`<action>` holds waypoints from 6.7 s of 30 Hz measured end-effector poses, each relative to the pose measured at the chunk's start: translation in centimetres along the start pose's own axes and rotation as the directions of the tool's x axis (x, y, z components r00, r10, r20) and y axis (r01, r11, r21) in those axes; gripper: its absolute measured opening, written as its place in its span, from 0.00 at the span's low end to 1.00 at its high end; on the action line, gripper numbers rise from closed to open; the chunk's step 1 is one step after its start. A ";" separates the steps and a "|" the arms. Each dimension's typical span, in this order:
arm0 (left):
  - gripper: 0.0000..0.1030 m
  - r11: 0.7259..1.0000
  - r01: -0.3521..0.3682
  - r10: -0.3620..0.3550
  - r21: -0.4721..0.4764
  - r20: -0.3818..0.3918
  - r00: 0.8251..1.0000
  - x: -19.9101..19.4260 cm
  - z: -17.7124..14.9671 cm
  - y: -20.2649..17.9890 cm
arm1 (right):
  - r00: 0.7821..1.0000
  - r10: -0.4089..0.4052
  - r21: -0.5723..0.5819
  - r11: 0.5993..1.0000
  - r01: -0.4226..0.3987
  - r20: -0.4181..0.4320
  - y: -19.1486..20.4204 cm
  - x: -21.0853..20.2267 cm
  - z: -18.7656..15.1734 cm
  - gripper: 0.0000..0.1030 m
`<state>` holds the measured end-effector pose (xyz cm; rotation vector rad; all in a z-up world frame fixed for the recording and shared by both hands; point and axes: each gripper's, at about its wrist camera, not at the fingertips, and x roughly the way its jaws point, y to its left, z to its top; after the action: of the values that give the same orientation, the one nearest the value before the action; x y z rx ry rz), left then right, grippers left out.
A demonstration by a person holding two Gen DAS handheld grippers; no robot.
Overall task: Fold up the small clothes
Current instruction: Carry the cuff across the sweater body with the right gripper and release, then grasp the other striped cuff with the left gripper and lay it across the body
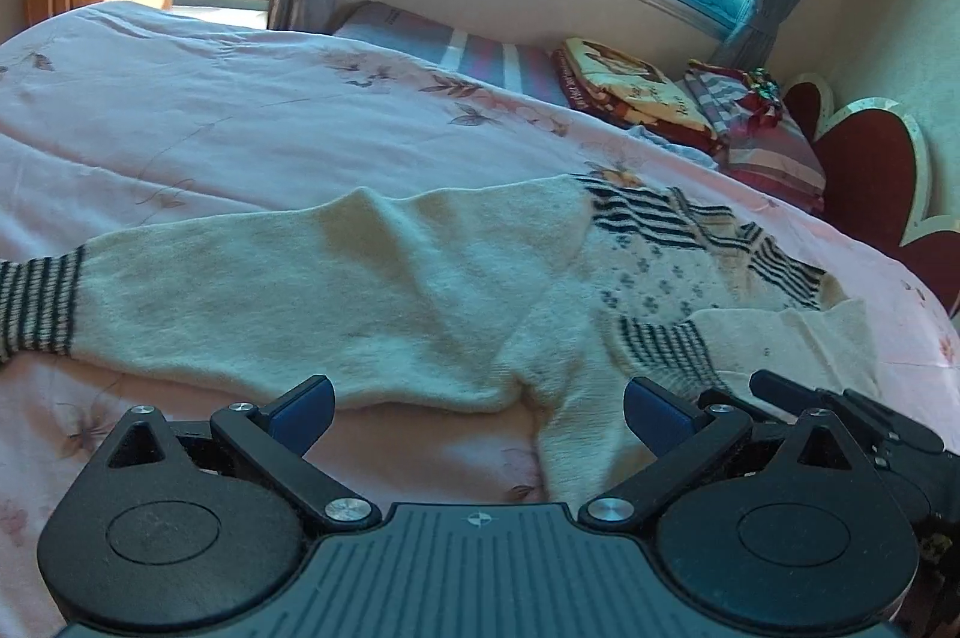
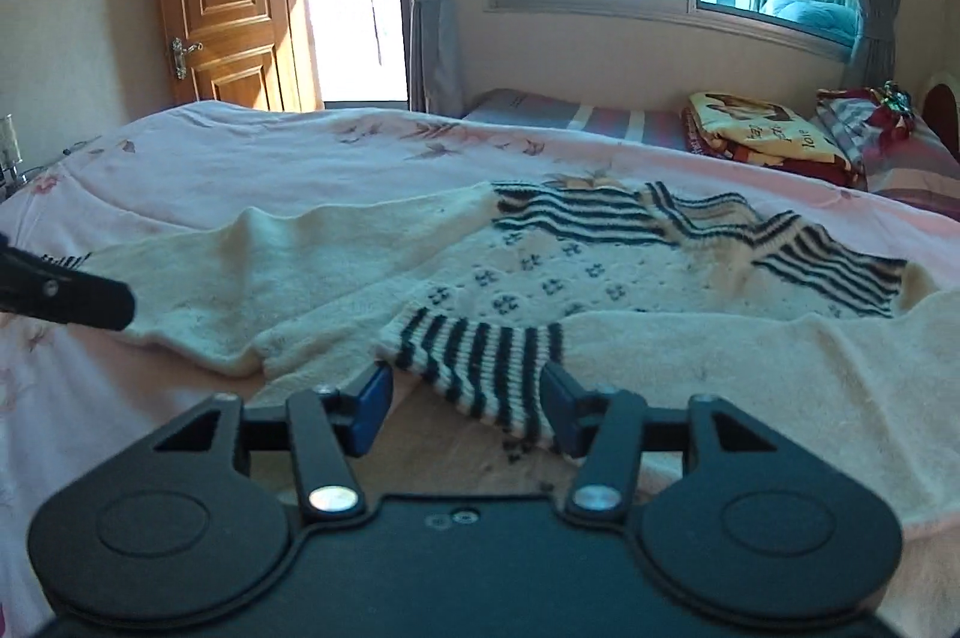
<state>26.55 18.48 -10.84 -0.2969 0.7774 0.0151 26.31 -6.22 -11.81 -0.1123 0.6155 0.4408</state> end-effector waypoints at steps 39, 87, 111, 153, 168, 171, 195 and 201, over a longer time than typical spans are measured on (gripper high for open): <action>0.11 0.953 0.194 -0.225 -0.231 -0.117 0.967 10.8 -0.1 -7.7 | 0.996 -0.038 0.872 0.486 -0.055 0.084 -26.8 -5.1 -6.5 0.07; 0.59 0.999 0.036 -0.033 0.034 -0.089 0.995 12.3 1.2 -11.2 | 1.000 -0.011 0.725 0.689 -0.013 0.028 -34.4 -0.8 -1.2 0.45; 0.45 0.980 0.106 -0.106 0.167 -0.009 0.994 8.4 -0.9 -16.2 | 0.998 -0.061 0.349 0.935 0.061 -0.012 -26.5 -7.3 -2.3 0.18; 0.87 0.951 0.291 -0.290 -0.108 0.020 0.957 5.3 -2.6 -4.4 | 0.995 -0.047 0.178 0.982 0.061 -0.083 -9.3 -0.3 2.1 0.36; 0.55 0.989 -0.121 0.111 0.086 0.107 0.988 3.9 -1.6 -7.2 | 0.994 -0.035 0.256 0.965 0.059 -0.099 -12.8 -2.9 0.0 0.39; 0.81 0.982 -0.157 0.173 -0.106 0.164 0.971 0.3 -2.2 0.1 | 0.995 -0.038 0.266 0.962 0.062 -0.092 -13.6 -3.5 0.2 0.40; 0.04 0.992 -0.037 0.071 -0.125 0.283 0.957 -0.9 1.2 7.4 | 0.997 -0.067 0.312 0.947 0.076 -0.040 -10.8 -5.4 2.1 0.43; 0.04 0.989 0.091 -0.104 0.120 0.109 0.989 5.8 0.9 -8.5 | 0.994 -0.107 0.379 0.919 0.105 -0.014 -13.1 -7.5 1.5 0.43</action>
<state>32.34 9.97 -12.09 -0.2226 0.6462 -0.1034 27.28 -20.45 -6.62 0.2258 0.6744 0.2098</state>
